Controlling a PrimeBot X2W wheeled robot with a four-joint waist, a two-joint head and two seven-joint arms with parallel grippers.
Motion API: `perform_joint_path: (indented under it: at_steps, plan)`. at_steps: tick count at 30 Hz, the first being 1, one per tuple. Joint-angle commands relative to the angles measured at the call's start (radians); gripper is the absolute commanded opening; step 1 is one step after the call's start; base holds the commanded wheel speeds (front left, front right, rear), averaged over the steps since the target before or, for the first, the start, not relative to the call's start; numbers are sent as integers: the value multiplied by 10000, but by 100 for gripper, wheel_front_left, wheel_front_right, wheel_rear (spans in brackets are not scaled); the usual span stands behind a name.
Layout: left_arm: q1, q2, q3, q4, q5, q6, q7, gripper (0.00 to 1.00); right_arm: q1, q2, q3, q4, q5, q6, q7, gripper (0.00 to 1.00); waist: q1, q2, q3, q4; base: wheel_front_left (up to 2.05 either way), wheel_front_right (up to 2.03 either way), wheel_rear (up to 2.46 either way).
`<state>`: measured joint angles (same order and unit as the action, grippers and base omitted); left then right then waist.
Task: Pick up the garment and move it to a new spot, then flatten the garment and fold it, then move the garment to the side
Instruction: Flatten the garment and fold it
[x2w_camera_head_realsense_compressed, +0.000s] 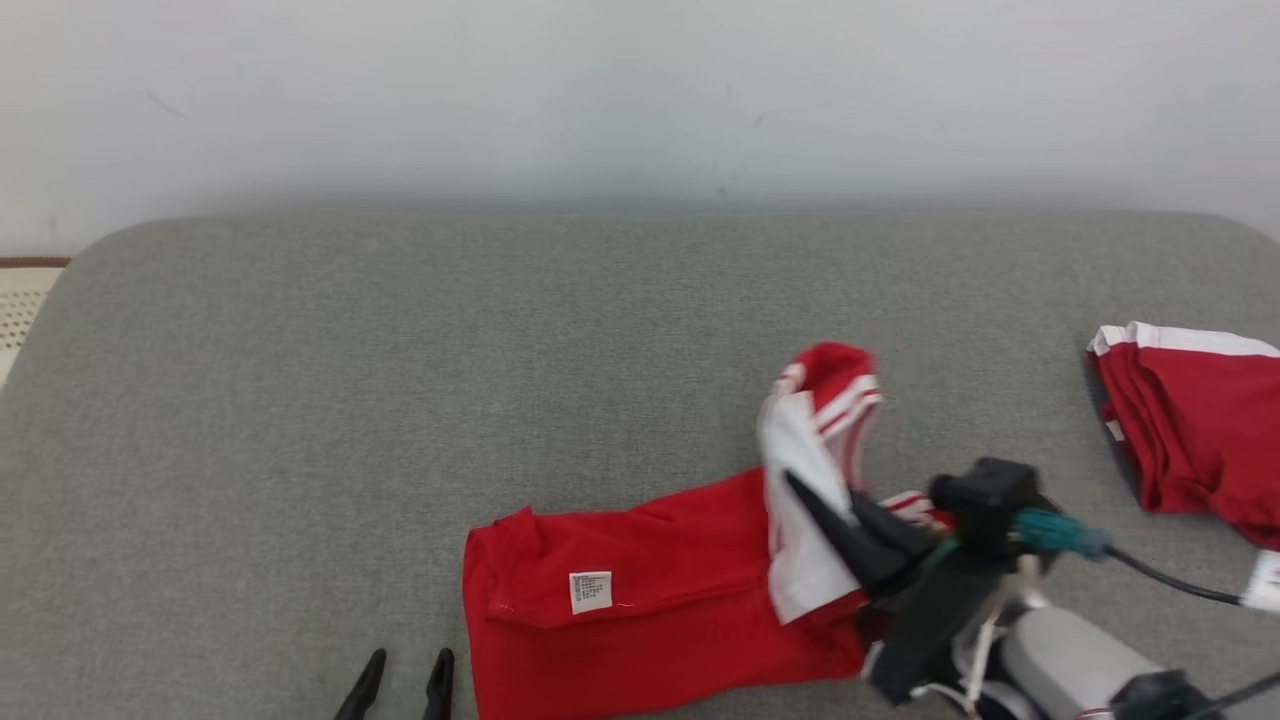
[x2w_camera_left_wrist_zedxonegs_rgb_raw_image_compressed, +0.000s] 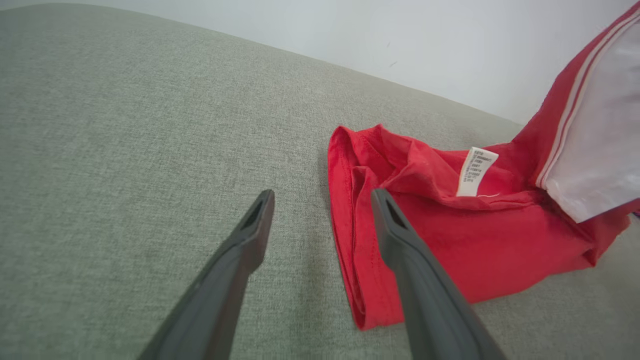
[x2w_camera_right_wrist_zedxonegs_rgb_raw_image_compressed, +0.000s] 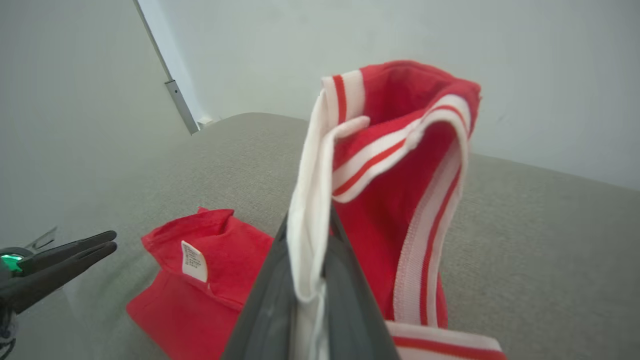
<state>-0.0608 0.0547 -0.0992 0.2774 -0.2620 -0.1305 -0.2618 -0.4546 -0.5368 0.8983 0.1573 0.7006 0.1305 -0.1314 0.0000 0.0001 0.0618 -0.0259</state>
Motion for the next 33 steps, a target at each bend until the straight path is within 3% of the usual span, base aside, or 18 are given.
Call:
perform_joint_path:
  at_steps: [1,6,16,18,19,20,26,33]
  plan:
    - [179,-6,-60,54,-62,4,-39,100,-195,156,224,-141,143,-1,103,0,0,-1,-27,168,0,0,0]
    - [169,-21,-451,178,-239,4,-39,100,-986,737,1661,15,217,-1,552,0,0,-1,12,992,0,0,0]
    - [382,-35,-800,254,-511,4,-38,100,-1837,1587,2981,2072,595,-1,260,0,0,-1,177,2438,0,0,0]
    - [429,-34,-819,270,-564,4,-38,100,-1946,1767,3179,2463,740,-1,131,44,0,-1,191,2581,0,0,0]
    - [441,-33,-817,273,-595,4,-39,100,-1998,1857,3257,2626,792,-1,46,87,0,-1,194,2617,0,0,0]
    - [442,-36,-815,266,-611,4,-39,100,-2046,1953,3305,2749,921,-1,-63,100,0,-1,199,2640,0,0,0]
    - [374,-38,-550,148,-658,4,-39,100,-2502,2043,3177,2794,1437,-1,-938,100,0,-1,213,2487,0,0,0]
    - [297,-36,-248,-64,-507,4,-39,100,-2295,1145,1335,2597,1561,-1,-1330,100,0,-1,211,1871,0,0,0]
